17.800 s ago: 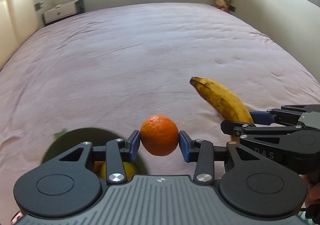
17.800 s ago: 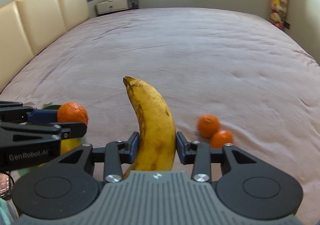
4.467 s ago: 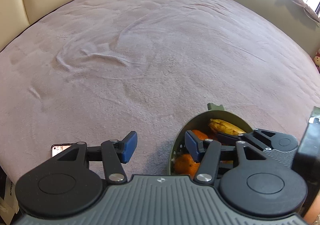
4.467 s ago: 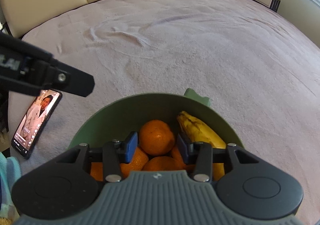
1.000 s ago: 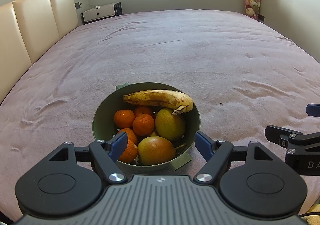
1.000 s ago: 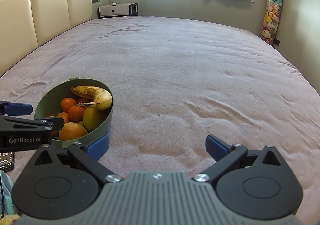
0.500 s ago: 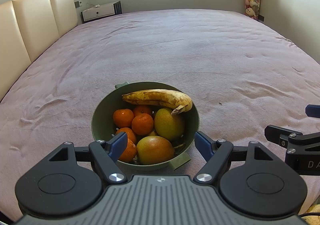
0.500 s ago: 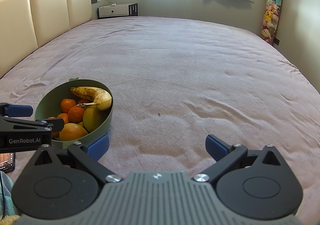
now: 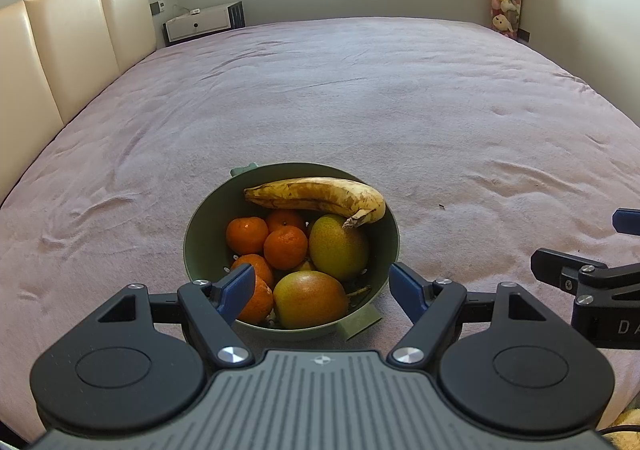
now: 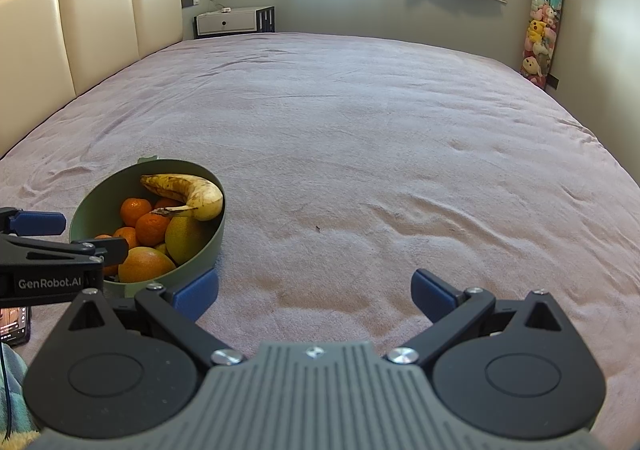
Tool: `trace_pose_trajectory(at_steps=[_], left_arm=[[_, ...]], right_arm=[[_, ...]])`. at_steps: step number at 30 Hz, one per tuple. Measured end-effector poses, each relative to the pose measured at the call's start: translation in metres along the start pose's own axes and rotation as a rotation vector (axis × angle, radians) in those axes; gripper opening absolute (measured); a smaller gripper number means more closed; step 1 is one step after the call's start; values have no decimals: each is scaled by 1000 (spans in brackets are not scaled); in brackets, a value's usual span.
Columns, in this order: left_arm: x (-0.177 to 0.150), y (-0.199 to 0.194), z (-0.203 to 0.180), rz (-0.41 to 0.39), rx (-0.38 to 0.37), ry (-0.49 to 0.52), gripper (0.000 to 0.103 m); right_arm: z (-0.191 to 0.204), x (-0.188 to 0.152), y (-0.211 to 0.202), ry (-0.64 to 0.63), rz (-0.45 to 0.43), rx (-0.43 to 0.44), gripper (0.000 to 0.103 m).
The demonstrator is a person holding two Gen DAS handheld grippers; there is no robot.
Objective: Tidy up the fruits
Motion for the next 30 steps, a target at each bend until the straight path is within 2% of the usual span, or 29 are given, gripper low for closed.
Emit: trace_pose_trajectory(at_steps=[30], left_arm=[[0,0,-1,8,-14,-16,89]], right_arm=[[2,-2,1,12,5,-6,99]])
Point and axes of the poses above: each gripper's, at about its wrist camera, not at the fingertips, and y roughly the way its jaws point, z to its left, x to its top, the point moved 8 cm from there along y, roughly the way its jaws point
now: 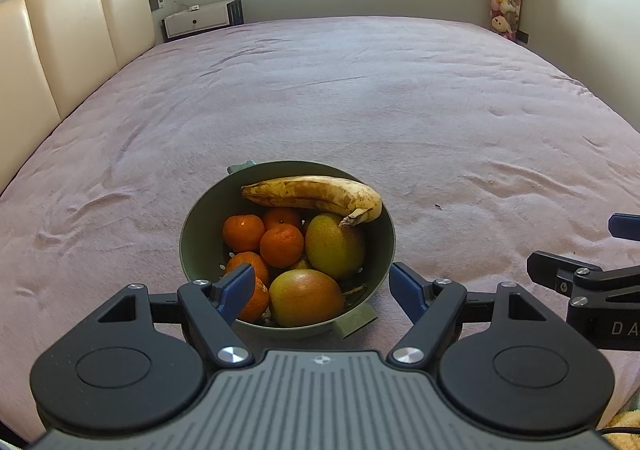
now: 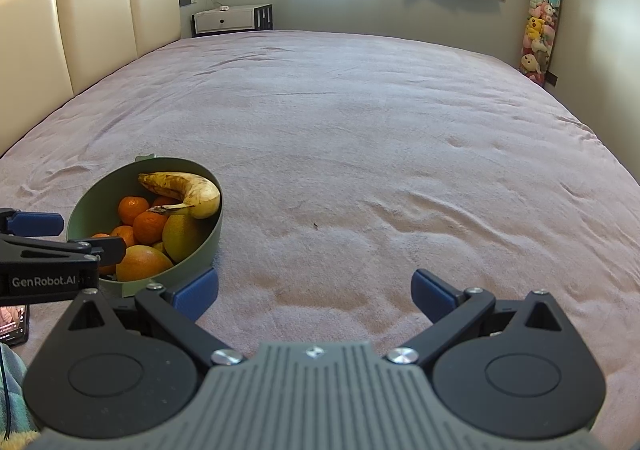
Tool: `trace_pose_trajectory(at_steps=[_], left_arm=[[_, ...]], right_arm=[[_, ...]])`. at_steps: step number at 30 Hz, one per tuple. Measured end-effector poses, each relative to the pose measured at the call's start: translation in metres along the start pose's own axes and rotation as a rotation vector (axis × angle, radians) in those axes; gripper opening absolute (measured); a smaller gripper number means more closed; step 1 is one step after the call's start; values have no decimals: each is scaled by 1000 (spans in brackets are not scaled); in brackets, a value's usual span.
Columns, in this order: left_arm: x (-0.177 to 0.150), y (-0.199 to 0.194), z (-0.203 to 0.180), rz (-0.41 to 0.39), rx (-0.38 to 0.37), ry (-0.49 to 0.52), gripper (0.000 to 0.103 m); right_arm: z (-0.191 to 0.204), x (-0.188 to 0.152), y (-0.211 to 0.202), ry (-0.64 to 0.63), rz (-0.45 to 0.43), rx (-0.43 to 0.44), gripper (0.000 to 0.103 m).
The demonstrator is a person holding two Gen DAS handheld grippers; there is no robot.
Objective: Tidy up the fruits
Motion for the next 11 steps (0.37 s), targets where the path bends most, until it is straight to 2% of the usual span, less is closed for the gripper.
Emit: trace_pose_trajectory(at_steps=[11], left_arm=[[0,-1,-1,-5,-9,-3,89]], right_arm=[[1,-3,2,4,5,-4,99]])
Point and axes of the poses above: each gripper's, at about its wrist camera, not at the fingertips, and y roughly the way its jaws point, z to its left, x to its top, the point moved 8 cm from there along y, roughly the way its jaws point
